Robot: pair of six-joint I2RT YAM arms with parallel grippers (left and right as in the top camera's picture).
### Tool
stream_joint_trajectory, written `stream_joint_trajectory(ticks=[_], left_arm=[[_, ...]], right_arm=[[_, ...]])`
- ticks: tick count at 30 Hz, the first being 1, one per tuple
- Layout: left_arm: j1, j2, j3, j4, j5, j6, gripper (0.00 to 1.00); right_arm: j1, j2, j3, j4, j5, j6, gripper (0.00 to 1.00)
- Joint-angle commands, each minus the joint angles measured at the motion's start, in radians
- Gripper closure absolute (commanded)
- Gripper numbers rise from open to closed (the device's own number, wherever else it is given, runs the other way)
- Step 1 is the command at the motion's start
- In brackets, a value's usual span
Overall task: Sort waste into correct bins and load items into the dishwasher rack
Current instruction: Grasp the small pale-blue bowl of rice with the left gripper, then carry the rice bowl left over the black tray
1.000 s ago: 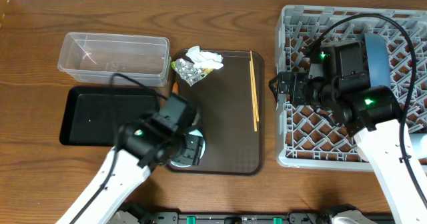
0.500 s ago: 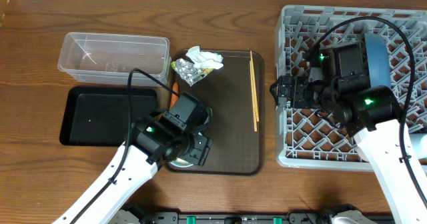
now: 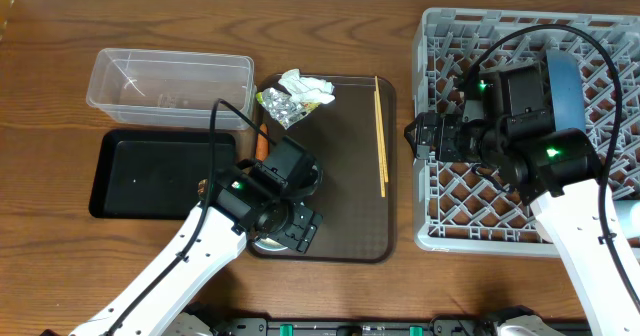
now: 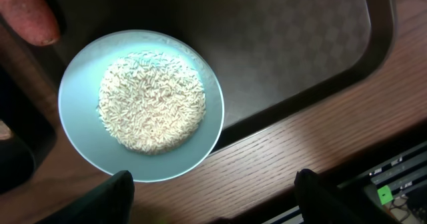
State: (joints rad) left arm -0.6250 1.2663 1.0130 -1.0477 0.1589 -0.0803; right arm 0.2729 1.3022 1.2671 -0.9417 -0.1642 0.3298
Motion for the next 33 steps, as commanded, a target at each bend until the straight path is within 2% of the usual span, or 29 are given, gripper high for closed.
stream_joint_trajectory(ticks=[1, 9, 14, 22, 32, 33], left_arm=[[-0.003, 0.000, 0.003, -0.009, 0.010, 0.028, 0.22], [-0.003, 0.000, 0.003, -0.010, 0.019, 0.023, 0.23], [-0.010, 0.005, 0.002, 0.005, 0.050, -0.045, 0.33], [-0.028, 0.019, -0.104, 0.141, 0.005, -0.102, 0.34], [-0.029, 0.108, -0.197, 0.211, -0.020, -0.124, 0.39], [-0.029, 0.123, -0.202, 0.220, -0.016, -0.123, 0.41]], right_arm=[[-0.004, -0.008, 0.008, 0.002, 0.003, 0.011, 0.01], [-0.004, -0.008, 0.008, 0.002, 0.003, 0.011, 0.01], [-0.004, -0.008, 0.008, -0.002, 0.003, 0.011, 0.01], [-0.004, -0.008, 0.008, -0.002, 0.003, 0.014, 0.01], [-0.004, -0.008, 0.008, -0.004, 0.003, 0.015, 0.01], [-0.004, -0.008, 0.008, -0.004, 0.003, 0.015, 0.01]])
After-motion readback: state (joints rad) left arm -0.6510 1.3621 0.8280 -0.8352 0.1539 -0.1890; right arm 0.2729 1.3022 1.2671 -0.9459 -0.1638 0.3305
